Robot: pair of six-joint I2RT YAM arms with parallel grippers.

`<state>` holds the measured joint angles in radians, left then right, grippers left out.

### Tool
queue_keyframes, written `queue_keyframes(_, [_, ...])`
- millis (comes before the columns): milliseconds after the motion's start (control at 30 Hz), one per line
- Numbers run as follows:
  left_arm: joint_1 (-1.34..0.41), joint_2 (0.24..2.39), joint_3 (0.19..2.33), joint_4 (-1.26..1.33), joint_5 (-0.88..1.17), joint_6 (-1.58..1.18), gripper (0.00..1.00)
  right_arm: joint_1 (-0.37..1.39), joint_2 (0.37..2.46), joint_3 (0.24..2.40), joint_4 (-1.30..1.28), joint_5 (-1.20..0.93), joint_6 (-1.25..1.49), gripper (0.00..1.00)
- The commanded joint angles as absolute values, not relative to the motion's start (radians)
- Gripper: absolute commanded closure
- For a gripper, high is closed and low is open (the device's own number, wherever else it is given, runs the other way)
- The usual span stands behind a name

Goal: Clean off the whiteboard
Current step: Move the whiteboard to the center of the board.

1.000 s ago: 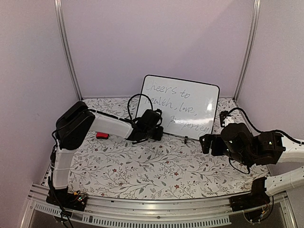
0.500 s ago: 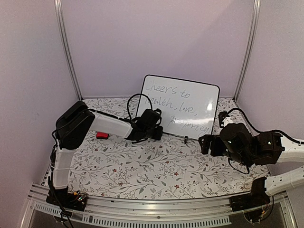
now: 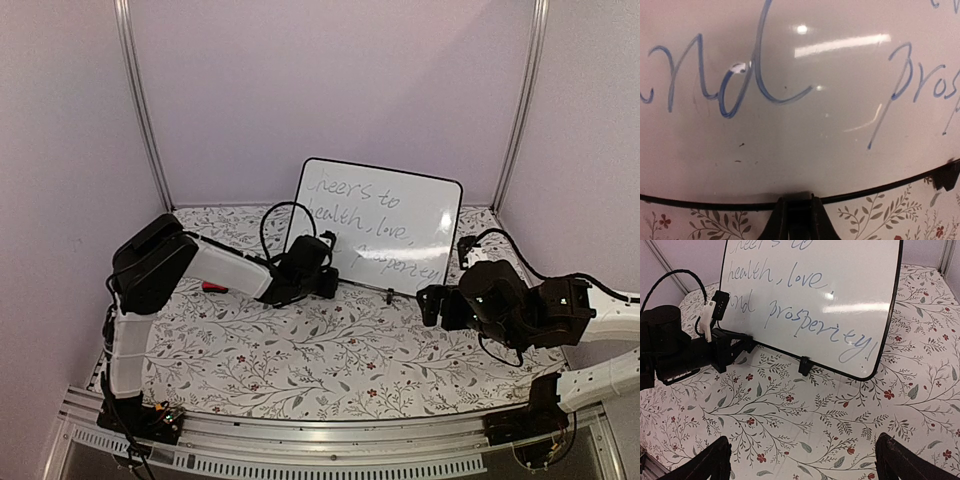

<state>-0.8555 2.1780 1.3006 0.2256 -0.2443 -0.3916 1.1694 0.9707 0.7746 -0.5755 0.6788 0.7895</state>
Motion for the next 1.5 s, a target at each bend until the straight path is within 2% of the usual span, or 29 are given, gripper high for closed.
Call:
queue_keyframes(0, [-0.872, 2.119, 1.237, 0.225, -0.209, -0.357, 1.0, 1.167, 0.973, 0.772, -0.557, 0.695, 0.795, 0.01])
queue_keyframes(867, [-0.931, 1.842, 0.896, 0.293, -0.298, -0.416, 1.0, 1.167, 0.951, 0.741, -0.543, 0.703, 0.811, 0.01])
queue_keyframes(1467, [-0.945, 1.777, 0.758, 0.453, -0.196, -0.332, 1.0, 1.167, 0.922, 0.709, -0.508, 0.723, 0.819, 0.01])
